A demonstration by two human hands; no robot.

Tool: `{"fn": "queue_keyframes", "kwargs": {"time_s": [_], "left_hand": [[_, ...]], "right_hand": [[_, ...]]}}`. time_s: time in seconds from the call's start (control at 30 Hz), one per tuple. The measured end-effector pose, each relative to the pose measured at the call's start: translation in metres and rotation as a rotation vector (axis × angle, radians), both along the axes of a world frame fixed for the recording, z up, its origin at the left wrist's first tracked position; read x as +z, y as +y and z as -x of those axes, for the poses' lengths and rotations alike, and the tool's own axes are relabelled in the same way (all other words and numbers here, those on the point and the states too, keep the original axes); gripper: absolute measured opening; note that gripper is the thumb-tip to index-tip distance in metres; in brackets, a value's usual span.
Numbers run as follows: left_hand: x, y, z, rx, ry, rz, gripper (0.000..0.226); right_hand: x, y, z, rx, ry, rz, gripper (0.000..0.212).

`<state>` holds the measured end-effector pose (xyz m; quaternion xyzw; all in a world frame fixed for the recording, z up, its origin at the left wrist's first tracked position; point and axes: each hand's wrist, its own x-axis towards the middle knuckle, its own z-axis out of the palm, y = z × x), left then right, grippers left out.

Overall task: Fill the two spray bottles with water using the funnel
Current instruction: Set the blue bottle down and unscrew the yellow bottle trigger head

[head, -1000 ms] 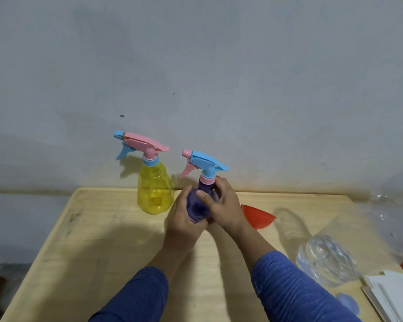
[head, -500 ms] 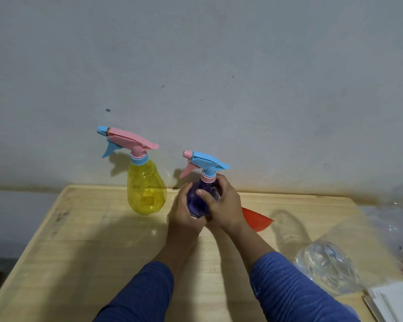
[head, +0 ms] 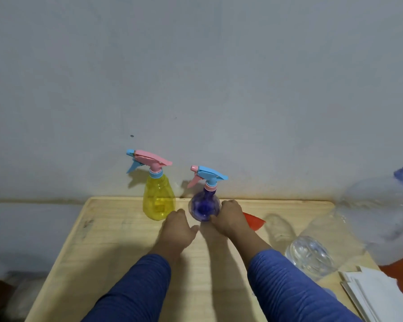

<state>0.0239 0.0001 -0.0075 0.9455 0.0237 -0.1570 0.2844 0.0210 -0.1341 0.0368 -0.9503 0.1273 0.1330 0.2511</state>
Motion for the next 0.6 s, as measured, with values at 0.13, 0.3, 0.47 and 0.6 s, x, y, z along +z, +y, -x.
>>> {"fn": "queue_keyframes", "kwargs": {"time_s": [0.13, 0.3, 0.47, 0.6], "left_hand": [[0.025, 0.026, 0.007, -0.104, 0.092, -0.181, 0.051], [0.053, 0.067, 0.007, -0.092, 0.048, -0.274, 0.041], [0.065, 0.099, 0.002, -0.065, 0.005, -0.277, 0.043], [0.055, 0.114, -0.011, -0.079, -0.062, -0.147, 0.061]], "right_hand": [[0.019, 0.017, 0.010, 0.048, 0.130, 0.163, 0.034], [0.029, 0.055, 0.016, -0.017, 0.205, 0.151, 0.042], [0.030, 0.091, 0.016, 0.049, 0.083, 0.172, 0.038], [0.025, 0.115, 0.006, -0.006, -0.075, -0.012, 0.057]]}}
